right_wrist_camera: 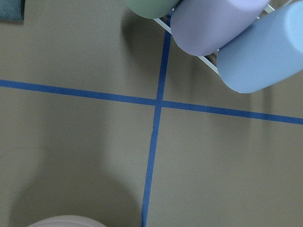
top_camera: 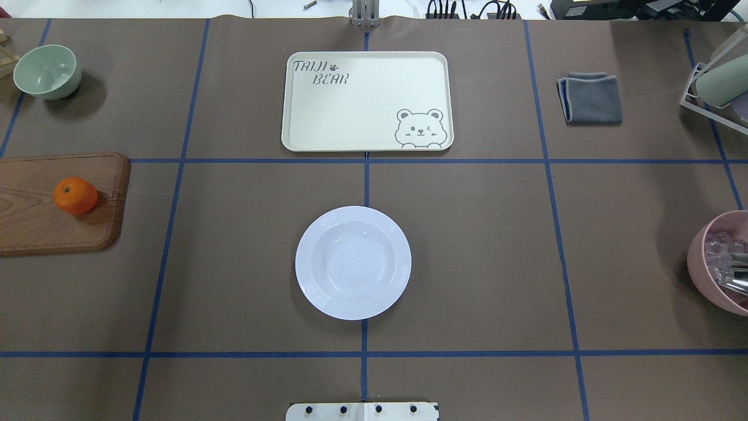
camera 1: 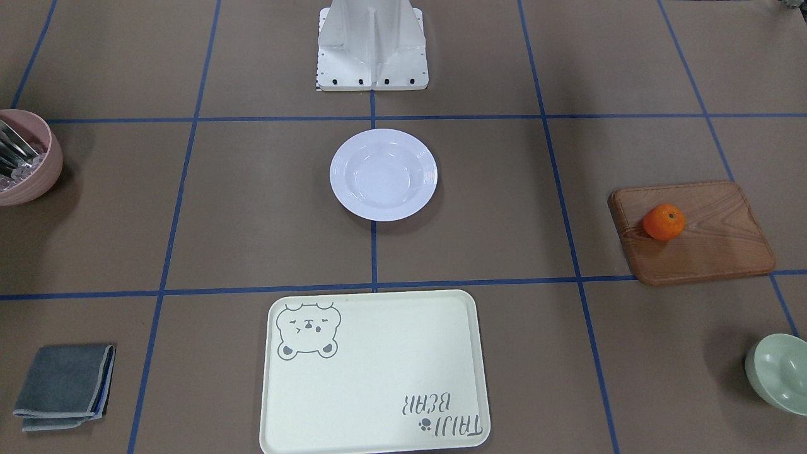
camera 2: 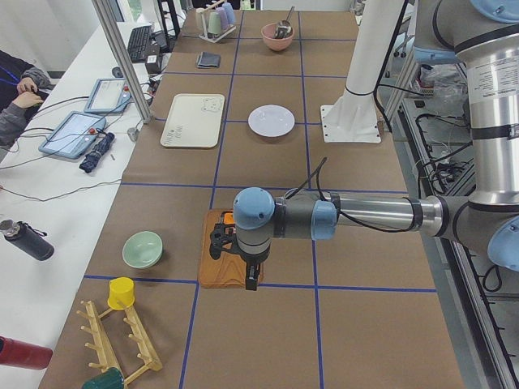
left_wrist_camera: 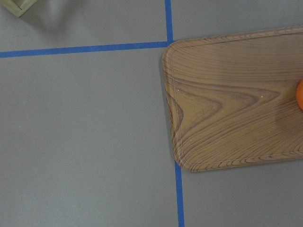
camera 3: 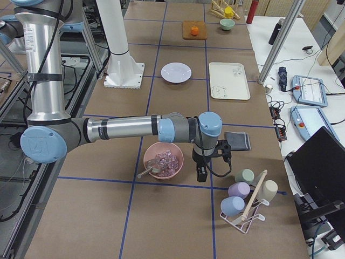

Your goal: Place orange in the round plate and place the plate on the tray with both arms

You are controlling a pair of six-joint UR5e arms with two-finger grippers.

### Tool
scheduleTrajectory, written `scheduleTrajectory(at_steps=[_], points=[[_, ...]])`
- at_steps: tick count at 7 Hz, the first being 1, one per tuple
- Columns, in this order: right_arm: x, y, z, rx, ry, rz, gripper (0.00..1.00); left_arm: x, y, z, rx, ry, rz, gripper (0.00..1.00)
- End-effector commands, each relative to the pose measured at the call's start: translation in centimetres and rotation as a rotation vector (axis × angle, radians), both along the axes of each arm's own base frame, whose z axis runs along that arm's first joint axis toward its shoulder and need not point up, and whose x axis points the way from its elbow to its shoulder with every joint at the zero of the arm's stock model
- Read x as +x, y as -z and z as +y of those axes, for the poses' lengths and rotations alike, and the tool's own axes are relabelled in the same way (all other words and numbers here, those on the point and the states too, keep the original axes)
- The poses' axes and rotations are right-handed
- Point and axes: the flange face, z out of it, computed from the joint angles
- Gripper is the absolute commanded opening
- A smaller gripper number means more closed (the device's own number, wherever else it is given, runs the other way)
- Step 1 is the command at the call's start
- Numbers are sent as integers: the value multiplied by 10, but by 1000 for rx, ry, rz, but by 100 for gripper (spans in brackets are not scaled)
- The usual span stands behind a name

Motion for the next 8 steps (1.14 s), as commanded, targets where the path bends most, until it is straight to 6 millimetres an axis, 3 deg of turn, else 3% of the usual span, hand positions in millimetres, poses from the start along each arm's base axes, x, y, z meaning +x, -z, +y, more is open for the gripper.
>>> scheduleTrajectory(at_steps=[1, 5, 8], points=[[0, -1, 0, -1, 0, 1, 100, 0, 0, 0, -2, 0, 0, 98], [2, 22, 2, 48, 0, 18, 100, -1, 28, -5, 58, 2, -11, 98], [1, 99, -12, 204, -4, 9, 100, -11, 69, -37, 146, 31, -6, 98]])
